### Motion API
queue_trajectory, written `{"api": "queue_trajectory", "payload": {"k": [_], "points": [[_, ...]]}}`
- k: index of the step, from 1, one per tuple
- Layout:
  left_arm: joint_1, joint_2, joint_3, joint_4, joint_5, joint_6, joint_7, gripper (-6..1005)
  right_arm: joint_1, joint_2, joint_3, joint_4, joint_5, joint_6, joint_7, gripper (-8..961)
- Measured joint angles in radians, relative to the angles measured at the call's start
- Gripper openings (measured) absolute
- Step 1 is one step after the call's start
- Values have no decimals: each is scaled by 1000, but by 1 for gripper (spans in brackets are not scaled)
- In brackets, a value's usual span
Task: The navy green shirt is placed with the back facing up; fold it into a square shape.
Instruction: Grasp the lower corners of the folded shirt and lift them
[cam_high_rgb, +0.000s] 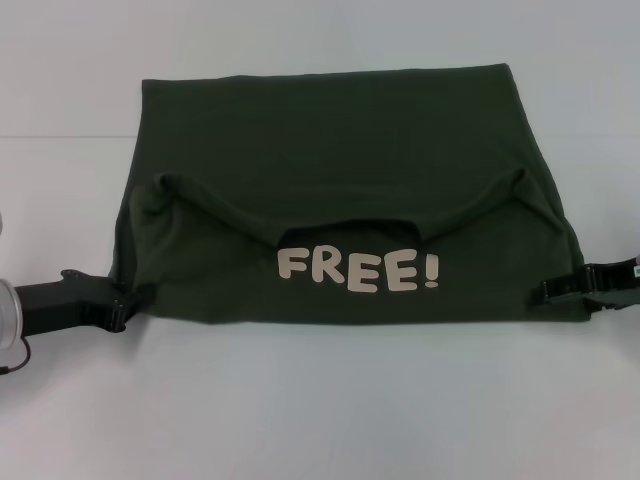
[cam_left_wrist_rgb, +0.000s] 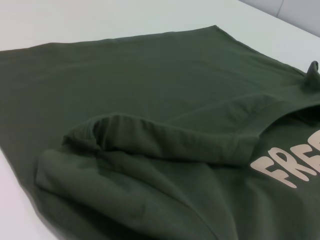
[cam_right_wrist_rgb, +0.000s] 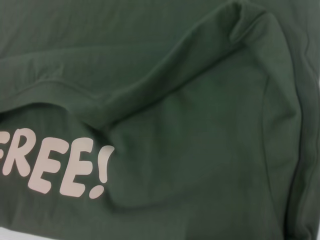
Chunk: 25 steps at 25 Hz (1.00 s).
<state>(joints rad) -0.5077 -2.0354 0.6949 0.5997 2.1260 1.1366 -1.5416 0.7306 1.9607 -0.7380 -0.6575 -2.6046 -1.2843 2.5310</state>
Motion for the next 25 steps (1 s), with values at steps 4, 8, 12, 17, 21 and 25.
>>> {"api": "queue_trajectory", "payload": {"k": [4,8,12,17,21,25], "points": [[0,0,0,0,0,0,0,62,4,8,-1,0,0,8,-1,893],[0,0,0,0,0,0,0,63,8,15,-2,0,0,10,-6,891],[-1,1,0,0,0,0,0,65,10,18,-1,0,0,10,-8,889],[-2,1,0,0,0,0,0,67,4,16,0,-5,0,14,6,887],[-3,2,0,0,0,0,0,69,-4,13,1,-9,0,23,6,761],[-4,2,0,0,0,0,0,71,-5,10,1,-5,0,23,6,638]]}}
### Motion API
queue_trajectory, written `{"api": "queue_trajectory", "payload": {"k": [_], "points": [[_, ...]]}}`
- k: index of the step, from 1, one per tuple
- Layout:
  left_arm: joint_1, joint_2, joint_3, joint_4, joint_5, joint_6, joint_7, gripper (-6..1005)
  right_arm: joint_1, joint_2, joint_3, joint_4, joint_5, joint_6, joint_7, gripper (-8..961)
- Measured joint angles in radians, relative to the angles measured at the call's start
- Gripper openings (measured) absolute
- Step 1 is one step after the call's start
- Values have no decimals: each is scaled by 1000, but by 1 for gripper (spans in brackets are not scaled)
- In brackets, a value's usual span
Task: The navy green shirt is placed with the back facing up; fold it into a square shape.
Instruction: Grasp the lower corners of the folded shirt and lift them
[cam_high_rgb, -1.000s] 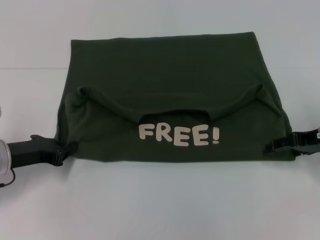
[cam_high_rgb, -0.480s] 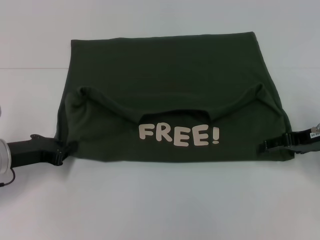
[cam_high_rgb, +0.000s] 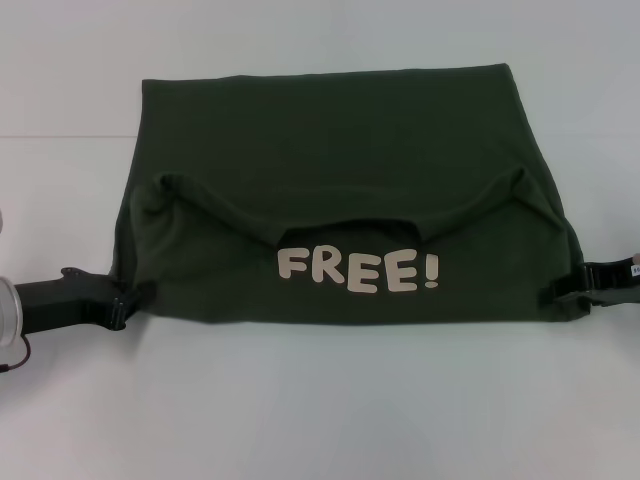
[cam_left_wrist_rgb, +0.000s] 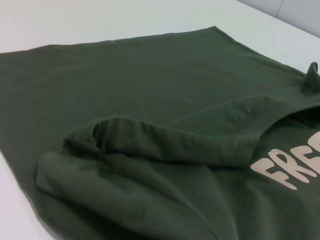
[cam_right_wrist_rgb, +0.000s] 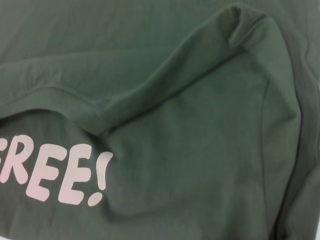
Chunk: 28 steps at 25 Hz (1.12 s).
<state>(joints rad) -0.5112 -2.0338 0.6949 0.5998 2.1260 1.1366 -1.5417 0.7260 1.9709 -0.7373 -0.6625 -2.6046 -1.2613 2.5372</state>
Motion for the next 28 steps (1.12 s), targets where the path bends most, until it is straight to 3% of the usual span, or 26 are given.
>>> {"api": "queue_trajectory", "payload": {"k": [9,12,17,24,28], "points": [[0,0,0,0,0,0,0,75,-1,0,-2,1,0,2,0,463],[0,1,0,0,0,0,0,76,0,0,-2,1,0,2,0,186],[0,2,0,0,0,0,0,78,-1,-1,-2,1,0,2,-3,29],[1,7,-2,0,0,25,-7,81,-3,-13,-2,0,0,-24,-9,30],[0,27,-5,2,0,90,-49,83,-6,-30,11,-10,4,-115,-52,30]]}}
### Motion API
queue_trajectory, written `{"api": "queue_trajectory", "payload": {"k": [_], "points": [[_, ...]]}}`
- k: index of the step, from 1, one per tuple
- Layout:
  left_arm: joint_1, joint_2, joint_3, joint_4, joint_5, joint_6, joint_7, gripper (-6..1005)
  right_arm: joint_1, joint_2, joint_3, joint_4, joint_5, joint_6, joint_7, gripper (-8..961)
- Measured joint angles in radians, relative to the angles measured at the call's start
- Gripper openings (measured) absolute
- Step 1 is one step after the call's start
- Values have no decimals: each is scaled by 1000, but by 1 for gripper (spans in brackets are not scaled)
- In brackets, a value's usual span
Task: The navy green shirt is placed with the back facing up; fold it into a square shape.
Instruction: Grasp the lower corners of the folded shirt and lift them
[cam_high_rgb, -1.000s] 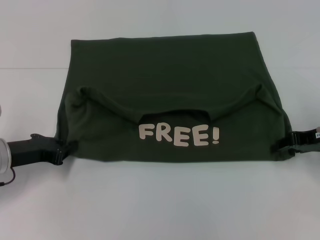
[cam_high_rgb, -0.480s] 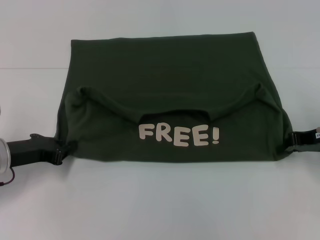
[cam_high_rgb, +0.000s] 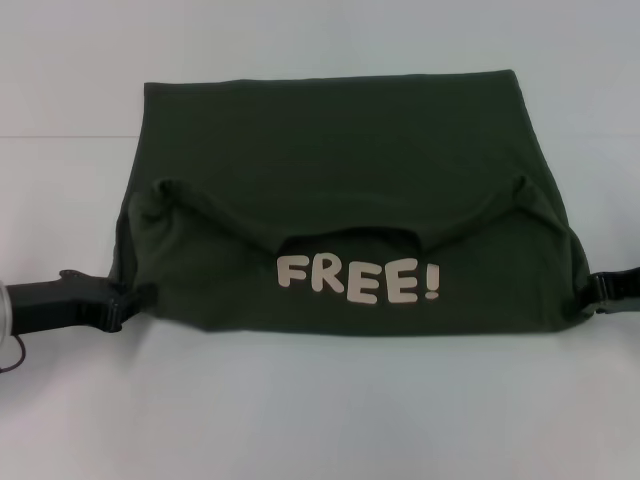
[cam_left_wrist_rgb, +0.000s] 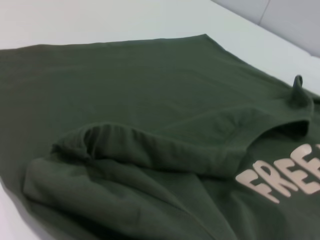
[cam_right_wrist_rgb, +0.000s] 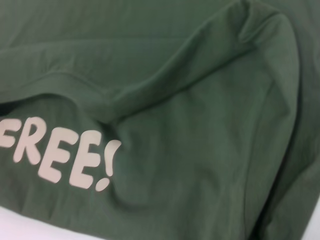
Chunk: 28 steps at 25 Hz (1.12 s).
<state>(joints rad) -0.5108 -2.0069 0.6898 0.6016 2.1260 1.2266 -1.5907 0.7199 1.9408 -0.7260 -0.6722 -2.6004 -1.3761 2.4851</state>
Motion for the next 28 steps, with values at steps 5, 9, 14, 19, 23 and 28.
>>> {"api": "queue_trajectory", "payload": {"k": [5,9,14,19,23,28], "points": [[-2,33,-1,8,23,97,-85,85,0,-14,0,-1,0,-80,-41,30],[-10,43,-4,49,121,195,-198,87,0,-21,-5,-1,-3,-168,-94,29],[-12,59,-4,92,205,330,-315,89,-7,-25,-7,2,-5,-278,-174,29],[-13,81,-8,111,252,479,-407,92,-12,-25,-8,10,-26,-359,-223,29],[-12,87,-36,117,290,563,-440,93,-25,-23,-13,11,-39,-414,-265,29],[-15,95,-69,108,352,638,-457,96,-48,-2,-74,9,-44,-489,-334,30]]}}
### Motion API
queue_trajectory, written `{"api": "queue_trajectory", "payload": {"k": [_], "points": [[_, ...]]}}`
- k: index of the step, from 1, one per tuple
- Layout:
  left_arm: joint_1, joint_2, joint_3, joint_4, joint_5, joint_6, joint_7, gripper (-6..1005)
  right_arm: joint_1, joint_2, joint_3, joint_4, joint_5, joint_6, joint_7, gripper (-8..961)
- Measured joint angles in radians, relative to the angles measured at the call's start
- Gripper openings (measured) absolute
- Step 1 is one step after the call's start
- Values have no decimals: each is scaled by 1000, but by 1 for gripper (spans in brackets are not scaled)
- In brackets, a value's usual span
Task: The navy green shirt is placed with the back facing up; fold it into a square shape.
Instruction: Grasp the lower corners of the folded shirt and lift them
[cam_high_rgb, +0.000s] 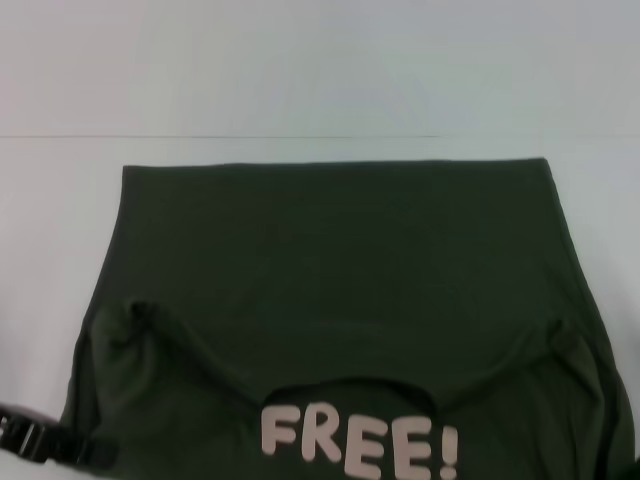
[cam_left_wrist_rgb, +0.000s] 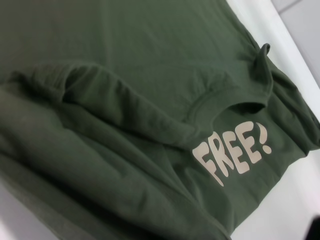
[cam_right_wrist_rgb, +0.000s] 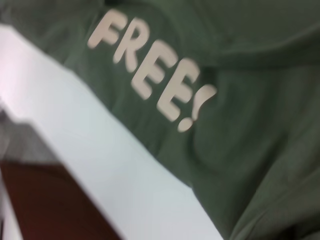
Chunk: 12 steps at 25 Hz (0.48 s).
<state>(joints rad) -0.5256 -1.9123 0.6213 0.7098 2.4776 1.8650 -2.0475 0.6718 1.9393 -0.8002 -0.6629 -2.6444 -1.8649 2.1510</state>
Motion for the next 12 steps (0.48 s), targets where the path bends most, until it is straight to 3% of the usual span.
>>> {"api": "queue_trajectory", "payload": {"k": [4,12], "points": [[-3,3,-3,-12,32,62,-12,97,-13,18,-25,-7,-18,-9,-19,30],[4,5,-13,-27,48,138,-15,101,-27,20,-19,-5,-20,-49,-64,29]]}}
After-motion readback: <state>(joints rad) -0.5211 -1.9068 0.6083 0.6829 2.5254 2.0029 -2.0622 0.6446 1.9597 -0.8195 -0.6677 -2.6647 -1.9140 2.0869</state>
